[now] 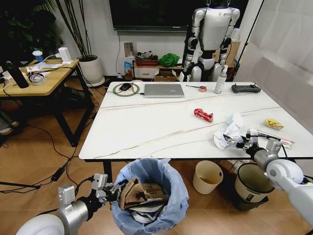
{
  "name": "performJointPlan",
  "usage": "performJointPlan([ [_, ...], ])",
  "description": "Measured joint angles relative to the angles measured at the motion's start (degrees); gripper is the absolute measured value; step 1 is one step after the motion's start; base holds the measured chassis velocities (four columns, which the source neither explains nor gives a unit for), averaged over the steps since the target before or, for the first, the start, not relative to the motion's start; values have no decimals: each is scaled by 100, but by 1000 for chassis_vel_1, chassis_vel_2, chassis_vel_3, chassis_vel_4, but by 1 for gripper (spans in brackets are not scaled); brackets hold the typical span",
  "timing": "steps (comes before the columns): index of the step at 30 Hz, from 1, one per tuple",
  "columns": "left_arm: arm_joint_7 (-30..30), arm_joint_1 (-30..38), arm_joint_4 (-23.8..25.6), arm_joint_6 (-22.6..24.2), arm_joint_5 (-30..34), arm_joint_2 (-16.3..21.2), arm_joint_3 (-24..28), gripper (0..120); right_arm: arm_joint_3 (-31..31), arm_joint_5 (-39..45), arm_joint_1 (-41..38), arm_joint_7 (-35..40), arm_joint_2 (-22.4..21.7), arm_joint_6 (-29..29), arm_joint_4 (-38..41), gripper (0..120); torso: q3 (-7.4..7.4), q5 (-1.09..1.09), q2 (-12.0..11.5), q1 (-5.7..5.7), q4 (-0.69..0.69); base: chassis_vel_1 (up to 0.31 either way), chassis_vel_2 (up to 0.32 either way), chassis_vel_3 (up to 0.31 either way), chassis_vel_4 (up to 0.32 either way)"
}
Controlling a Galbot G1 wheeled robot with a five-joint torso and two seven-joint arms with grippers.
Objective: Pick up the trash bin and place the trash from the table into it.
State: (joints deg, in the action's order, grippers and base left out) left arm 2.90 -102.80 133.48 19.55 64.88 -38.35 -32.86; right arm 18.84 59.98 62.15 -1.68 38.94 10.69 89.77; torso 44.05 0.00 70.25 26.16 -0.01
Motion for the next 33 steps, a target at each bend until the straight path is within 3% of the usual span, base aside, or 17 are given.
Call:
performJointPlan([
  [4, 1, 18, -5, 0, 12, 15, 7, 0, -6, -49, 12, -82, 25, -42, -42, 90, 0, 0, 0, 0, 0, 0, 0, 0, 0],
  [10, 1, 40, -25, -4, 17, 25, 15, 0, -5, -89, 16, -152, 8, -61, -53, 63, 0, 0, 0, 0, 0, 0, 0, 0, 0],
  [28, 1, 87, -54, -10, 29, 26, 35, 0, -19, -122, 18, -334, -6, -108, -66, 1, 0, 0, 0, 0, 0, 0, 0, 0, 0],
  [33, 1, 102, -63, -11, 31, 23, 47, 0, -19, -122, 10, -438, -18, -158, -32, 0, 0, 0, 0, 0, 0, 0, 0, 0, 0],
])
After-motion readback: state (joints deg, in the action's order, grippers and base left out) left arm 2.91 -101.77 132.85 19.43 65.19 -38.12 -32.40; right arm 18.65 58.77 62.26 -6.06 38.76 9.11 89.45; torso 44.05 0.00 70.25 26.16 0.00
